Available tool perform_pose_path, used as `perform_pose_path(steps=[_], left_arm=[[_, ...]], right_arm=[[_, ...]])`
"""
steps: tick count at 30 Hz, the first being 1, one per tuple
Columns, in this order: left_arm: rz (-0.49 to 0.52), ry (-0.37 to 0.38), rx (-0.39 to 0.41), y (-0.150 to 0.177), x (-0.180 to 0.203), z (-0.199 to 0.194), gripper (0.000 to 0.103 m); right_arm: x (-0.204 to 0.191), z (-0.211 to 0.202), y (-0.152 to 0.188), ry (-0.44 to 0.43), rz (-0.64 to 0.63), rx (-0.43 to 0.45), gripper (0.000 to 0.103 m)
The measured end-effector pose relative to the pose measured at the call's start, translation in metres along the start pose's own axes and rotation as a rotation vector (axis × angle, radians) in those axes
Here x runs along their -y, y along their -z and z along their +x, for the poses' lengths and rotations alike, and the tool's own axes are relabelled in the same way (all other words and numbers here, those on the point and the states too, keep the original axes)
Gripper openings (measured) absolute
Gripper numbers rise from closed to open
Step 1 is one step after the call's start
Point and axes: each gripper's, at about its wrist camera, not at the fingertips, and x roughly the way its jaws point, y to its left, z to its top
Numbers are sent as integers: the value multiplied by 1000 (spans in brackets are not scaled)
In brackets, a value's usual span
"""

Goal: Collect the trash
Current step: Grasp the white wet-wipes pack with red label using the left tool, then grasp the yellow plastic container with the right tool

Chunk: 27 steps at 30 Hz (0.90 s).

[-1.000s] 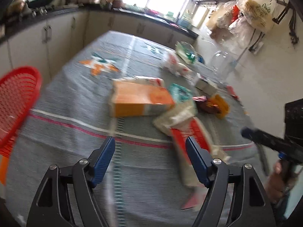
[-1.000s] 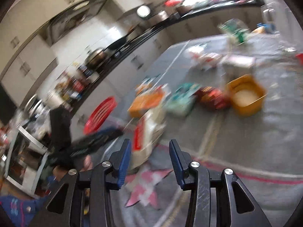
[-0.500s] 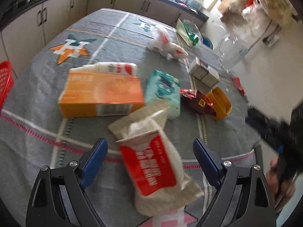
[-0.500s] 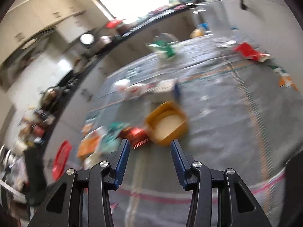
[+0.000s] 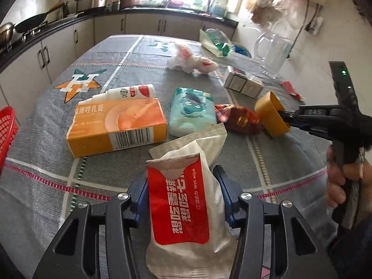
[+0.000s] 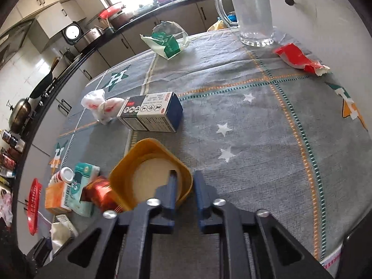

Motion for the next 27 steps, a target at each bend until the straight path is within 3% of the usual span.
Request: perform_pose_path(steps=[4, 10, 17, 27], left_arm=[[-38, 42, 57, -2, -7, -7, 49], [-95, 31, 126, -1, -15, -18, 49], [-122, 10, 160, 2, -19, -26, 49], [-116, -65, 213, 6, -29, -50, 49]], right_arm=[[3, -13, 7, -6, -11, 79, 12], [-9, -53, 10, -123, -64, 269, 12], [-49, -55, 29, -189, -209, 270, 12], [-56, -53, 37, -232, -240, 264, 12]])
